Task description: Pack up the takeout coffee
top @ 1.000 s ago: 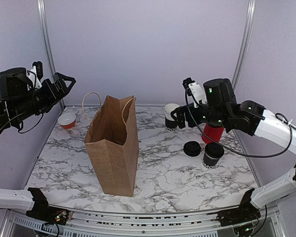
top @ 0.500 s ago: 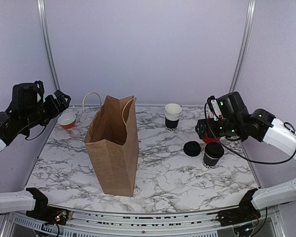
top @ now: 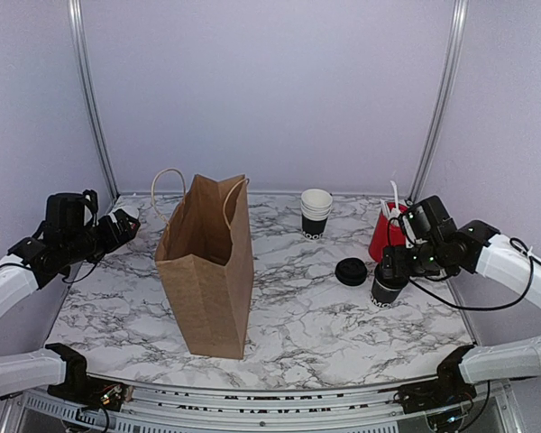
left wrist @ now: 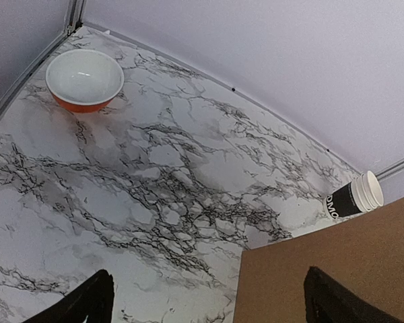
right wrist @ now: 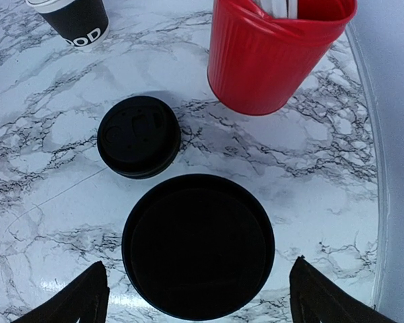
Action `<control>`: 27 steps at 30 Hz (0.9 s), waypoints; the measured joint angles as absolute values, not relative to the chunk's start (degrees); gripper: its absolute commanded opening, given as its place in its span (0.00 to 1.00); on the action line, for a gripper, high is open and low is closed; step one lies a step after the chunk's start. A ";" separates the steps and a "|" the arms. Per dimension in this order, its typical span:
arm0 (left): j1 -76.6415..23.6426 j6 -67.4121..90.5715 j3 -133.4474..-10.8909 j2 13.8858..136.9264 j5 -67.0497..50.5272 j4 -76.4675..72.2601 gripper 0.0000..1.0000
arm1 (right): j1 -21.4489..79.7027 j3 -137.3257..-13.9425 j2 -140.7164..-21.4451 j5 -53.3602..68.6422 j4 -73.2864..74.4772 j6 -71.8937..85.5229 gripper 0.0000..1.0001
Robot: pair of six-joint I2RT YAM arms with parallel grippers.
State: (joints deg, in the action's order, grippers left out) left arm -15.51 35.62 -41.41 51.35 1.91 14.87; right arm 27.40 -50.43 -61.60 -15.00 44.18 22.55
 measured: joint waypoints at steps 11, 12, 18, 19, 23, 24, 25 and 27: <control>-13.47 33.54 -36.95 51.27 0.40 10.94 0.99 | 27.33 -49.91 -64.47 -14.50 42.72 22.48 0.86; -13.45 33.43 -36.95 51.24 0.40 10.66 0.99 | 27.33 -49.91 -64.75 -14.46 42.48 22.48 0.86; -13.34 33.21 -36.95 51.05 0.19 10.50 0.99 | 27.31 -49.43 -65.67 -14.44 41.67 22.48 0.84; -13.34 33.21 -36.95 51.07 0.16 10.50 0.99 | 27.29 -49.32 -65.78 -14.44 41.56 22.48 0.84; -13.32 33.17 -36.95 51.07 -0.01 10.48 0.99 | 27.09 -48.93 -66.28 -14.46 41.28 22.50 0.83; -13.32 33.19 -36.95 51.07 -0.01 10.48 0.99 | 27.07 -48.82 -66.30 -14.46 41.19 22.50 0.83; -13.32 33.19 -36.95 51.07 -0.01 10.50 0.99 | 27.07 -48.75 -66.32 -14.46 41.15 22.50 0.82; -13.32 33.19 -36.95 51.07 -0.03 10.48 0.99 | 27.07 -48.64 -66.32 -14.44 41.08 22.52 0.81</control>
